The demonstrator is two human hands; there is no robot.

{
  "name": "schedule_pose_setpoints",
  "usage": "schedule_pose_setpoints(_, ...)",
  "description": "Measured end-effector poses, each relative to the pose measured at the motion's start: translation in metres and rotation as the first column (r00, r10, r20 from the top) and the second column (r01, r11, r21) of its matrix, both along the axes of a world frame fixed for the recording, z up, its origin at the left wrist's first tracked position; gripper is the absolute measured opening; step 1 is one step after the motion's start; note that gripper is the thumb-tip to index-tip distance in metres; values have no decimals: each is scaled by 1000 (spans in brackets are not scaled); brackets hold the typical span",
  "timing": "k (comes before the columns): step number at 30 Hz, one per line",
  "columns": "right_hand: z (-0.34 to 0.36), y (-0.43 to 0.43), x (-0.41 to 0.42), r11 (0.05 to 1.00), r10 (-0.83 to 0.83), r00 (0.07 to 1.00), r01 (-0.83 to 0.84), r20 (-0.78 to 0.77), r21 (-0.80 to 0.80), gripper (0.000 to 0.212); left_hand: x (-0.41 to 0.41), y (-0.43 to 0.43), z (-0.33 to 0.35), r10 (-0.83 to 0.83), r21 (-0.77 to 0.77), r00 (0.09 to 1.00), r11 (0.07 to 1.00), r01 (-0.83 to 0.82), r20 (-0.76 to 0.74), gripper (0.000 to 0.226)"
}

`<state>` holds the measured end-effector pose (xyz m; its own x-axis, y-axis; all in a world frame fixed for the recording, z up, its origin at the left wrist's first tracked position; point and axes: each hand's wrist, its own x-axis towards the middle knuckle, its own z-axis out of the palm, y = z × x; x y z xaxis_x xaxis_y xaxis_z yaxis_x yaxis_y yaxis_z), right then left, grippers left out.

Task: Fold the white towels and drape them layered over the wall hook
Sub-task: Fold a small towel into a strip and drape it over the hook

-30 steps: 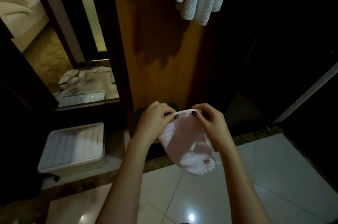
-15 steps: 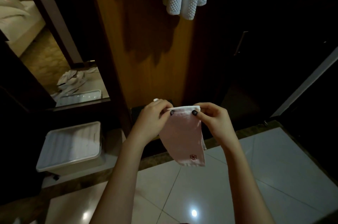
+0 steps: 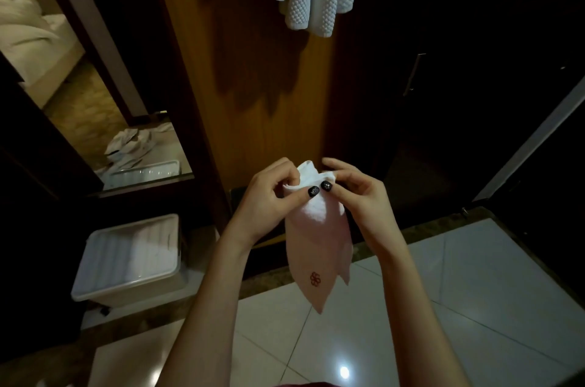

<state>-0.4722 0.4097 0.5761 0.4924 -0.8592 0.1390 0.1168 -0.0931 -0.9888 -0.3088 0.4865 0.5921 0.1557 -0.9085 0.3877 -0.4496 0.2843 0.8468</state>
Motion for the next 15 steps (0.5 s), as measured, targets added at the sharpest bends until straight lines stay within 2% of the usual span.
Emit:
schedule_pose_setpoints(2,3,2,-1,1000,4,1000,-4,16,6,12,-1,0,4,-25,-4,1000,1000,25,-10,29)
schedule_pose_setpoints(5,8,7,-5,996,57,991,-64,120,56,19,-3,1,8,-47,-38,998,998,46,-43,26)
schedule_pose_setpoints(9,13,10,-11,999,27,996,-29,82,26,12,-5,0,11,-64,-51,997,997,61,-47,26)
schedule_pose_setpoints(15,15,13,-11,998,-52,997,54,58,-32,5,-1,-3,13,40,-69,999,997,-39,13,27)
